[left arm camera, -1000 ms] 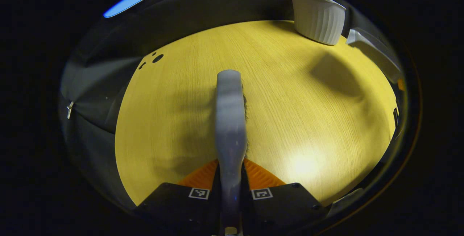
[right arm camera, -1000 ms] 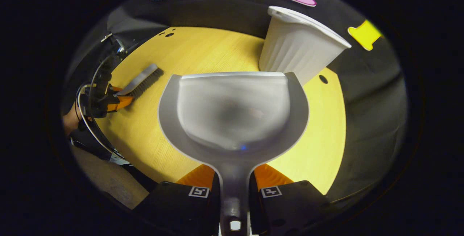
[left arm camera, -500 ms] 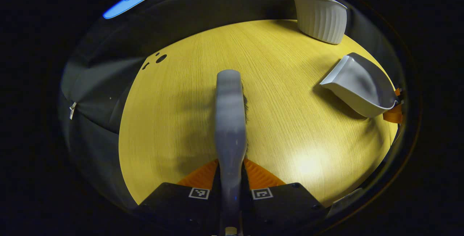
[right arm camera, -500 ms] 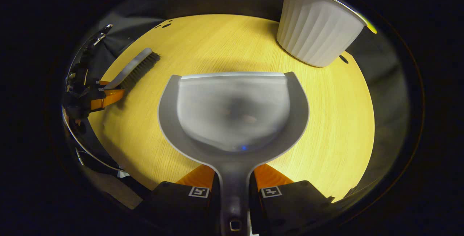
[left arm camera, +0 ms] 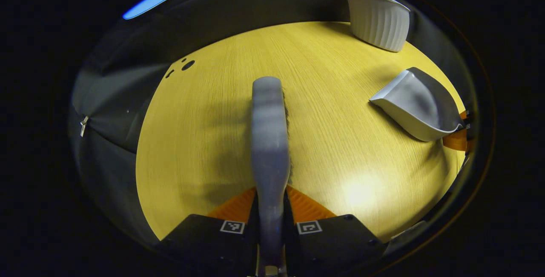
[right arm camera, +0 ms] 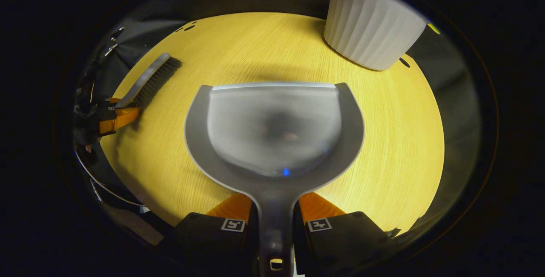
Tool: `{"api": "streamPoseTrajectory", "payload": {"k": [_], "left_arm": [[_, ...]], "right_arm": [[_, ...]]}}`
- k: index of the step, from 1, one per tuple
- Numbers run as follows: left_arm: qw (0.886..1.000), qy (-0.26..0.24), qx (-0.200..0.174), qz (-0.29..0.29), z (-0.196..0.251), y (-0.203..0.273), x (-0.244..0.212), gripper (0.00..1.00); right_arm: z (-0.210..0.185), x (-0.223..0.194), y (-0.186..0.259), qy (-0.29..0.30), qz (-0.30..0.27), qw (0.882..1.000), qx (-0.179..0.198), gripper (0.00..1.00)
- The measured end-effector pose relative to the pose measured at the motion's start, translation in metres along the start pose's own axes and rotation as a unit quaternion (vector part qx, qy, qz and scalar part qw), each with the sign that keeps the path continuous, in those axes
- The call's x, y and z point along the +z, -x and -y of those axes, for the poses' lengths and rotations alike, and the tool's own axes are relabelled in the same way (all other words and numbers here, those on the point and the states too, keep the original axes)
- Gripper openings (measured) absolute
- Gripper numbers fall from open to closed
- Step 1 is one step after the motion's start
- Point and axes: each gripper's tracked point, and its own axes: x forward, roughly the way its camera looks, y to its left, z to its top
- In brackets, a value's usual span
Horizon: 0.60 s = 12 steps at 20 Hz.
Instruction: Pick up the small broom and dustpan from the desktop, sweep the trash into the dustpan with the broom, and then empty the trash into the garbage bin.
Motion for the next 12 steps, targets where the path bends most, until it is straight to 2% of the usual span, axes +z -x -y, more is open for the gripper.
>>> {"api": "streamPoseTrajectory", "payload": {"k": [1, 2, 3, 4, 5, 6, 7, 8, 9, 10, 11, 12], "left_arm": [[1.000, -0.001, -0.002, 0.002, 0.001, -0.001, 0.001, 0.30], [1.000, -0.004, -0.004, 0.003, 0.001, -0.001, 0.001, 0.31], [1.000, -0.009, -0.008, 0.004, 0.002, 0.000, 0.002, 0.30], [1.000, -0.013, -0.011, 0.005, 0.003, 0.002, 0.003, 0.34], [1.000, -0.017, -0.015, 0.007, 0.005, 0.003, 0.003, 0.34], [1.000, -0.020, -0.020, 0.008, 0.006, 0.005, 0.004, 0.44], [0.999, -0.025, -0.025, 0.010, 0.007, 0.007, 0.005, 0.41], [0.999, -0.029, -0.028, 0.012, 0.009, 0.010, 0.005, 0.48], [0.999, -0.033, -0.030, 0.014, 0.010, 0.012, 0.007, 0.50], [0.999, -0.037, -0.031, 0.016, 0.010, 0.015, 0.008, 0.54], [0.998, -0.040, -0.033, 0.020, 0.010, 0.019, 0.009, 0.55], [0.998, -0.042, -0.034, 0.025, 0.009, 0.023, 0.011, 0.55]], "right_arm": [[0.001, -0.002, 0.000, 0.000, -0.004, 1.000, -0.001, 0.32], [-0.001, -0.004, 0.001, -0.001, -0.007, 1.000, 0.003, 0.39], [-0.004, -0.005, 0.002, -0.005, -0.007, 1.000, 0.008, 0.33], [-0.005, -0.006, 0.003, -0.007, -0.008, 1.000, 0.012, 0.40], [-0.005, -0.007, 0.003, -0.006, -0.009, 1.000, 0.012, 0.40], [-0.005, -0.008, 0.004, -0.006, -0.010, 1.000, 0.013, 0.40], [-0.006, -0.010, 0.005, -0.007, -0.011, 1.000, 0.014, 0.40], [-0.006, -0.012, 0.008, -0.008, -0.012, 1.000, 0.015, 0.40], [-0.003, -0.016, 0.013, -0.009, -0.016, 1.000, 0.014, 0.41], [-0.002, -0.019, 0.019, -0.015, -0.019, 1.000, 0.014, 0.47], [-0.005, -0.019, 0.026, -0.026, -0.020, 0.999, 0.022, 0.43], [-0.007, -0.017, 0.034, -0.041, -0.013, 0.999, 0.032, 0.44]]}}
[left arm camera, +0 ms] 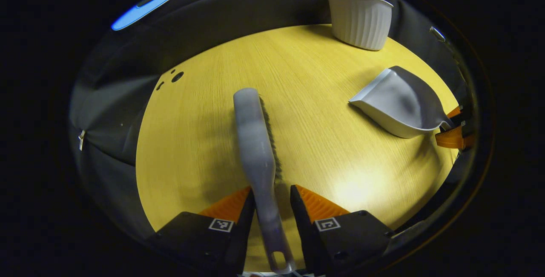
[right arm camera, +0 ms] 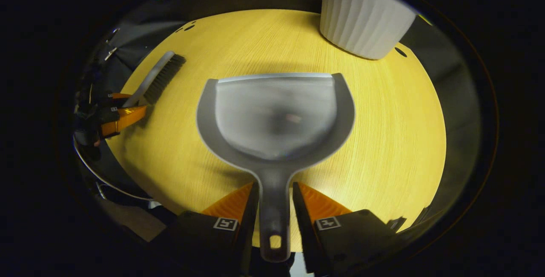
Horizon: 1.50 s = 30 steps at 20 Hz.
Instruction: Pick up the small broom and dustpan from the desktop, sweep the trash into the dustpan with the broom, and then empty the trash into the garbage bin.
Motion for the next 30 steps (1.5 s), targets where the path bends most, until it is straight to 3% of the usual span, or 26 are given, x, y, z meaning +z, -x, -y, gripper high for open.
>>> {"api": "streamPoseTrajectory", "payload": {"k": [1, 5, 10, 12, 13, 14, 19, 20, 21, 23, 24, 26, 30], "left_arm": [[1.000, 0.000, -0.001, 0.005, -0.001, 0.006, 0.002, 0.55], [0.999, 0.010, -0.005, 0.038, -0.006, 0.031, 0.016, 0.55], [0.992, 0.015, -0.007, 0.128, -0.005, 0.070, 0.058, 0.60], [0.985, 0.032, -0.016, 0.170, 0.001, 0.091, 0.079, 0.64], [0.980, 0.041, -0.019, 0.192, 0.003, 0.102, 0.090, 0.65], [0.975, 0.048, -0.022, 0.214, 0.004, 0.114, 0.100, 0.68], [0.949, 0.048, -0.006, 0.311, 0.001, 0.167, 0.151, 0.84], [0.944, 0.049, -0.005, 0.327, 0.002, 0.180, 0.159, 0.85], [0.939, 0.051, -0.004, 0.341, 0.003, 0.193, 0.167, 0.85], [0.926, 0.062, 0.001, 0.373, 0.000, 0.214, 0.177, 0.85], [0.922, 0.066, 0.001, 0.381, 0.000, 0.220, 0.177, 0.85], [0.918, 0.066, -0.004, 0.391, 0.005, 0.224, 0.178, 0.87], [0.917, 0.067, -0.009, 0.394, 0.006, 0.226, 0.175, 0.88]], "right_arm": [[-0.003, 0.002, 0.010, -0.014, 0.008, 1.000, 0.011, 0.55], [0.006, 0.014, 0.049, -0.033, 0.052, 0.998, 0.012, 0.58], [0.013, 0.040, 0.098, -0.034, 0.122, 0.992, -0.007, 0.58], [0.010, 0.065, 0.123, -0.027, 0.184, 0.982, -0.016, 0.60], [0.007, 0.078, 0.136, -0.017, 0.217, 0.976, -0.021, 0.50], [0.005, 0.089, 0.149, -0.007, 0.245, 0.969, -0.029, 0.60], [-0.012, 0.131, 0.200, 0.022, 0.338, 0.940, -0.052, 0.61], [-0.014, 0.137, 0.209, 0.025, 0.352, 0.934, -0.057, 0.51], [-0.017, 0.146, 0.218, 0.028, 0.366, 0.928, -0.061, 0.60], [-0.020, 0.160, 0.231, 0.032, 0.390, 0.917, -0.071, 0.64], [-0.023, 0.166, 0.236, 0.033, 0.402, 0.912, -0.072, 0.78], [-0.027, 0.174, 0.238, 0.039, 0.417, 0.905, -0.076, 0.85], [-0.037, 0.179, 0.242, 0.044, 0.422, 0.902, -0.081, 0.87]]}}
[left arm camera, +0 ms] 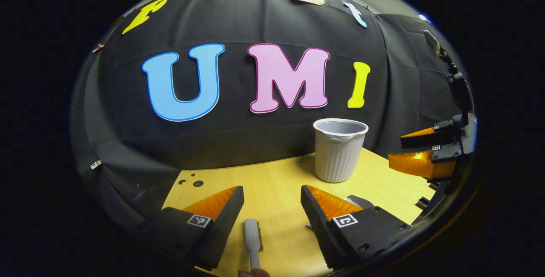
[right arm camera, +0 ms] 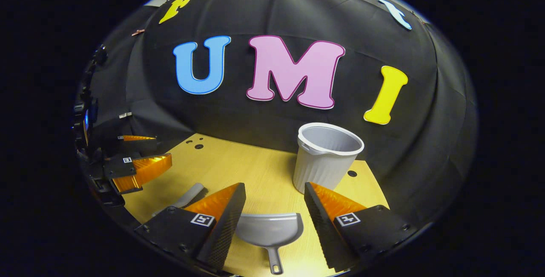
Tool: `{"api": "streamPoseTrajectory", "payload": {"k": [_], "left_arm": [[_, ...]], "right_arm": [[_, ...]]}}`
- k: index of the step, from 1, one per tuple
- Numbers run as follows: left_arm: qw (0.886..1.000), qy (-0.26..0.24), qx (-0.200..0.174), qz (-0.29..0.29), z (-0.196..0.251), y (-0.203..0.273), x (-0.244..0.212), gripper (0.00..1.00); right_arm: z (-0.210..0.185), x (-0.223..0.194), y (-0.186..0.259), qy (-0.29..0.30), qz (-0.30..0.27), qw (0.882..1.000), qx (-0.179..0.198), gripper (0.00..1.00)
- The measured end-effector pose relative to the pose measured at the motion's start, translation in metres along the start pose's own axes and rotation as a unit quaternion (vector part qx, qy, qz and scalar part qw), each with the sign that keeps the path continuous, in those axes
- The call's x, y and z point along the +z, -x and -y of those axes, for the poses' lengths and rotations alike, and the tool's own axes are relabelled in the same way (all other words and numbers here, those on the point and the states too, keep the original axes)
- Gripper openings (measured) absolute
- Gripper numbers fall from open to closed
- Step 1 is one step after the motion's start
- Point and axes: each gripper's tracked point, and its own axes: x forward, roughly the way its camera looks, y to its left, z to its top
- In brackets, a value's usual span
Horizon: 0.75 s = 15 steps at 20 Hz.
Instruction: Pick up the small broom and dustpan from the desktop, sweep the trash into the dustpan with the broom, and then empty the trash into the garbage bin.
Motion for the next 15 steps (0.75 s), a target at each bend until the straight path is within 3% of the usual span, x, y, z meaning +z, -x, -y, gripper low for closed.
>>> {"api": "streamPoseTrajectory", "payload": {"k": [7, 15], "left_arm": [[1.000, 0.007, -0.001, 0.002, -0.016, 0.006, -0.006, 0.92], [1.000, 0.004, 0.004, 0.003, -0.013, 0.012, -0.005, 0.92]], "right_arm": [[-0.007, 0.007, 0.007, 0.003, 0.015, 1.000, -0.025, 0.97], [-0.010, 0.014, 0.008, 0.009, 0.015, 1.000, -0.023, 0.97]]}}
